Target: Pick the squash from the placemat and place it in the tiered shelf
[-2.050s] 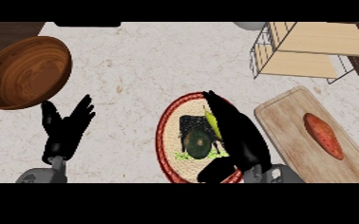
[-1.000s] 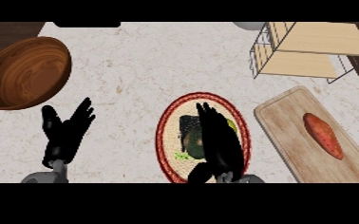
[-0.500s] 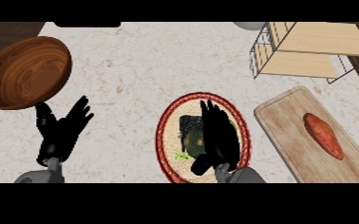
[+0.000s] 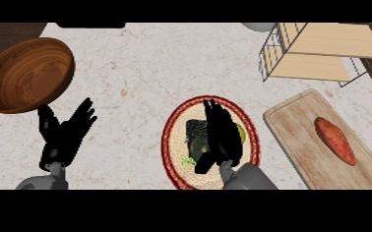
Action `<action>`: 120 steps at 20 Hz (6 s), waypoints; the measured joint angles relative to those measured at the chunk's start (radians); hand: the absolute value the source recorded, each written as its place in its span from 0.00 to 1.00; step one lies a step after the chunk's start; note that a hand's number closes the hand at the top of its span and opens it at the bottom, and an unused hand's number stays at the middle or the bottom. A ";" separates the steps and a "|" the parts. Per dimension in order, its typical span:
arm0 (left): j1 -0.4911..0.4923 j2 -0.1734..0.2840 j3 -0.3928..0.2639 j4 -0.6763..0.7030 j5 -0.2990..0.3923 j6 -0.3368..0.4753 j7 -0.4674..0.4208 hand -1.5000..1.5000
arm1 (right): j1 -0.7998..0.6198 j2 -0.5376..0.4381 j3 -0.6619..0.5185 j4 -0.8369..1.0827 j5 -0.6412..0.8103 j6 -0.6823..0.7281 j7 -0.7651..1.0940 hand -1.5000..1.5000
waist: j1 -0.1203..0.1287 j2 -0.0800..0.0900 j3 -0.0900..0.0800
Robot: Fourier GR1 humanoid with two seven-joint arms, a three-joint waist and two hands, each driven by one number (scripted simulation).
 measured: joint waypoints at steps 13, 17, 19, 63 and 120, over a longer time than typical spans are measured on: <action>0.015 -0.025 0.003 -0.030 -0.024 0.001 0.009 0.50 | -0.037 -0.012 0.098 0.082 -0.075 0.042 -0.152 1.00 | 0.001 -0.010 -0.004; 0.000 -0.019 0.019 -0.002 -0.027 -0.008 0.003 0.50 | -0.019 -0.024 0.134 0.044 -0.073 0.010 -0.185 1.00 | -0.003 -0.005 -0.003; 0.011 -0.017 0.023 -0.003 -0.027 -0.015 -0.006 0.50 | 0.006 -0.086 0.094 -0.006 -0.100 0.037 -0.229 1.00 | -0.004 -0.003 -0.002; -0.023 -0.046 0.033 0.034 -0.051 -0.027 -0.018 0.50 | -0.647 -0.810 -0.853 -0.060 -0.616 0.500 -0.151 1.00 | 0.014 0.006 -0.001; -0.029 -0.058 0.044 0.017 -0.068 -0.039 -0.003 0.50 | -1.081 -0.855 -1.130 0.985 -0.575 0.147 -0.694 0.00 | 0.024 0.012 0.001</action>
